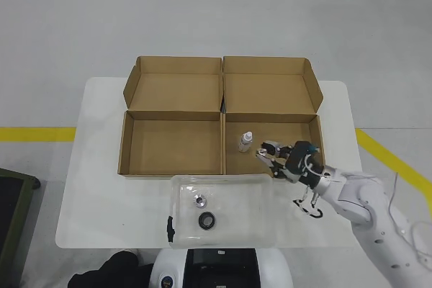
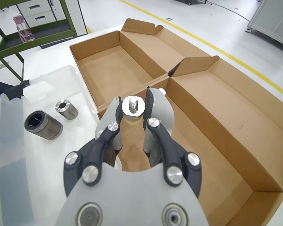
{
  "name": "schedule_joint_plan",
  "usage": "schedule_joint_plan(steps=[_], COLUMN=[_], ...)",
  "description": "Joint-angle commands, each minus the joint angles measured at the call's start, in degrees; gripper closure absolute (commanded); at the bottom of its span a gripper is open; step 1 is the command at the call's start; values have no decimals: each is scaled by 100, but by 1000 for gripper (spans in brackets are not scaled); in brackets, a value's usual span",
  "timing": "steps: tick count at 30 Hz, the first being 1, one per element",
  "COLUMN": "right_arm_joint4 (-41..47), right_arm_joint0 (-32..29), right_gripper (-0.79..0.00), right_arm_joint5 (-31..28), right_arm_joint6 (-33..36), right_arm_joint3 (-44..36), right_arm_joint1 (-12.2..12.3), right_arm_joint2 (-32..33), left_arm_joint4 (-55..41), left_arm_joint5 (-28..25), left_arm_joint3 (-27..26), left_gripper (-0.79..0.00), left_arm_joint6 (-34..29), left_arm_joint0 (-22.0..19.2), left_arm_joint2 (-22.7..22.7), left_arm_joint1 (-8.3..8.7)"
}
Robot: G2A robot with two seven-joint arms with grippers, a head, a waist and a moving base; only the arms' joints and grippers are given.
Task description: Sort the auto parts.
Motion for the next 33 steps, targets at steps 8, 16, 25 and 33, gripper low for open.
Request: schedule_joint_plan(steps=[8, 16, 25, 33], right_arm_joint4=[-103, -170, -195, -279], right_arm_joint0=[445, 836, 1231, 1438], right_gripper=[0, 0, 0, 0], right_arm_joint5=[164, 337, 376, 290], right_arm_joint6=[366, 544, 583, 710], right_arm_joint3=[580, 1153, 1794, 2045], right_arm_joint1=[-94, -217, -338, -405], right_arm_joint2=[-298, -677, -934, -1072], left_arm_joint4=[0, 0, 0, 0], left_arm_joint5=[0, 0, 0, 0], left_arm_joint3=[0, 0, 0, 0], left_gripper=[-785, -785, -785, -785], left_arm_joint6=[0, 0, 0, 0], left_arm_joint0=[0, 0, 0, 0], left_arm_joint2=[0, 0, 0, 0], left_arm_joint1=[0, 0, 0, 0])
